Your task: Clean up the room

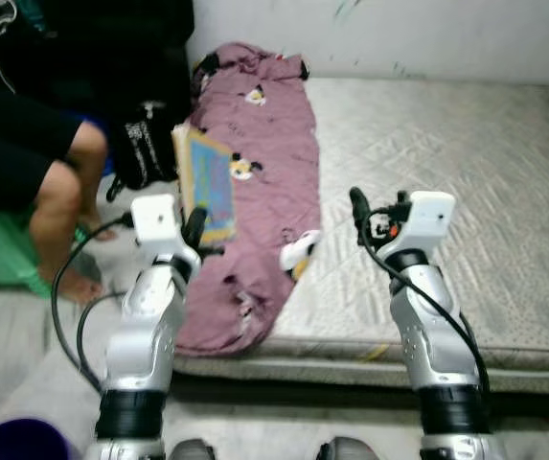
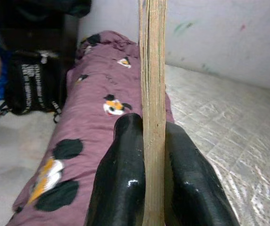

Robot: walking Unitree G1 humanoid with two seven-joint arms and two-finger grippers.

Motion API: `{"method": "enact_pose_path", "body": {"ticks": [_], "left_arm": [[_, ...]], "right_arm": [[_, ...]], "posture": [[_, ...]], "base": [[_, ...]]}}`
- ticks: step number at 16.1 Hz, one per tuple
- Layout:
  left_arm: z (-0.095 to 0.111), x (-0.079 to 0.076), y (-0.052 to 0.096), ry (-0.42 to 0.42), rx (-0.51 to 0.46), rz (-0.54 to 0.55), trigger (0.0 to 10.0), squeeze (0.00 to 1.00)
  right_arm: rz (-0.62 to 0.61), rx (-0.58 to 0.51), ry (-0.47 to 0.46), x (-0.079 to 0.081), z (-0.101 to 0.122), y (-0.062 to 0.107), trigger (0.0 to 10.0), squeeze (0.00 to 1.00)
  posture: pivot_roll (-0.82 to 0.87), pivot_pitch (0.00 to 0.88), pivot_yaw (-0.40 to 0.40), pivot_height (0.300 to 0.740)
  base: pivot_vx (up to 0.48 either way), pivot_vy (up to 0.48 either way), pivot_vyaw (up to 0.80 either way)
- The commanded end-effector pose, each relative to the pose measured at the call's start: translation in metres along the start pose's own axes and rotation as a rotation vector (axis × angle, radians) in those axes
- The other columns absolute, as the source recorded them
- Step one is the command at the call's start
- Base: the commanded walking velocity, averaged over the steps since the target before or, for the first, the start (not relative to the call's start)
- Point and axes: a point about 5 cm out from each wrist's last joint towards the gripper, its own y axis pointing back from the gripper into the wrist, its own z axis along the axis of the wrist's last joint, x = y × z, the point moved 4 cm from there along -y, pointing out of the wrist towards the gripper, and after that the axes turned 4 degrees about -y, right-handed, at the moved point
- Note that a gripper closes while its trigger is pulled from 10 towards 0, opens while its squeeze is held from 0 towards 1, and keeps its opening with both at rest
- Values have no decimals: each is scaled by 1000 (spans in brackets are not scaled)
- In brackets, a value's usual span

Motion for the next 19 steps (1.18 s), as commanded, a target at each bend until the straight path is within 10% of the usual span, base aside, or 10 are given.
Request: {"method": "enact_pose_path", "body": {"ticks": [1, 10, 19], "left_arm": [[12, 9, 1, -11, -50, 29, 10000, 0], [16, 7, 2, -3, -74, 10, 10000, 0], [18, 4, 2, -56, -98, -5, 10000, 0]], "right_arm": [[30, -16, -3, 9, 4, -3, 10000, 0], [48, -16, 17, 13, 4, -5, 10000, 0], [64, -11, 32, 15, 2, -6, 10000, 0]], "posture": [[-40, 0, -11, 740], [-39, 0, -12, 740], [-36, 0, -15, 740]], "base": [[0, 480, 0], [0, 200, 0], [0, 0, 800]]}}
